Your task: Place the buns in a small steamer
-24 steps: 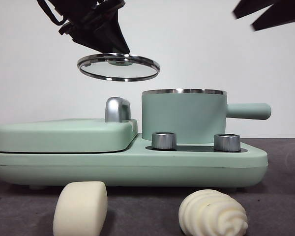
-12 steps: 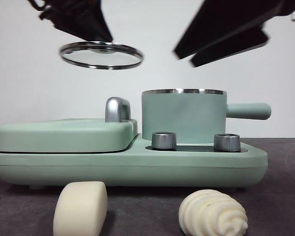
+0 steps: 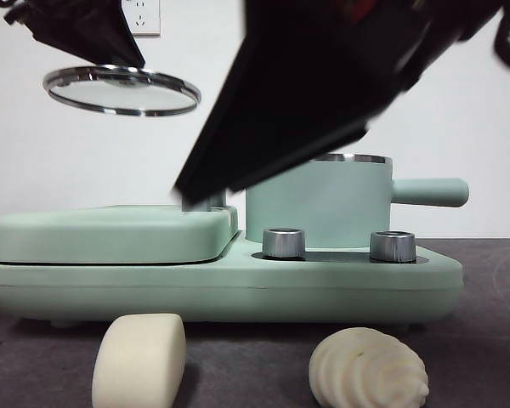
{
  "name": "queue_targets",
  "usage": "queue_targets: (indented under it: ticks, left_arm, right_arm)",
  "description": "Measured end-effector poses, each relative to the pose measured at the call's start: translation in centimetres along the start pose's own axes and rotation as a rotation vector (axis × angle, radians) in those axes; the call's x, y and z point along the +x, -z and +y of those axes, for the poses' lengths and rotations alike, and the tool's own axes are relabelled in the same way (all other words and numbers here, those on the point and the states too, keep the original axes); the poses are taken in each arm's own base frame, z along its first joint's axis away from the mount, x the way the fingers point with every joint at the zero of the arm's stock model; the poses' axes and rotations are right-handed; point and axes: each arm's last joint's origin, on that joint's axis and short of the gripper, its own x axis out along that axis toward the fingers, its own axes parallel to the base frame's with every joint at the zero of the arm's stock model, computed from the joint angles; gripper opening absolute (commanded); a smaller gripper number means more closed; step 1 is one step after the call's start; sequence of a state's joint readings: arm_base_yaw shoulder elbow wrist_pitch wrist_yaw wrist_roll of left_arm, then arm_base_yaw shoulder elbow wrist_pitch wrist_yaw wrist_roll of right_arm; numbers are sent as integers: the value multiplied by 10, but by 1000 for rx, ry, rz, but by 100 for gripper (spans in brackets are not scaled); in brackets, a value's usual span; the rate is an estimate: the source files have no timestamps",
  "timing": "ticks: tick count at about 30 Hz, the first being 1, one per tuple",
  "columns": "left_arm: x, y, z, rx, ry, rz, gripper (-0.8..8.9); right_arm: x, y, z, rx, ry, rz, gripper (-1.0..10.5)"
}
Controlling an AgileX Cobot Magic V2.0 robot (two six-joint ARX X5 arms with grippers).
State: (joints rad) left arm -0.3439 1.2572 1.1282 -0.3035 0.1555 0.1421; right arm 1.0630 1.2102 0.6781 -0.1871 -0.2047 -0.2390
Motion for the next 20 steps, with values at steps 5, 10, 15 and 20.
queue_targets:
  ticks: [5,10,15,20]
  left_arm:
    - [-1,0,0,-1,-1,3,14]
    - [-1,1,0,-2,1,12,14]
    - [-1,1,0,-2,0,12,14]
    - [-1,1,1,2,-2,12,14]
  right_arm:
    - [26,4,3,3,-19,86,369]
    - [48,-5,-3,26,-5,131,397]
    - [69,-20,-10,30,-2,139,398]
    - [82,-15,-11,38,-15,196,397]
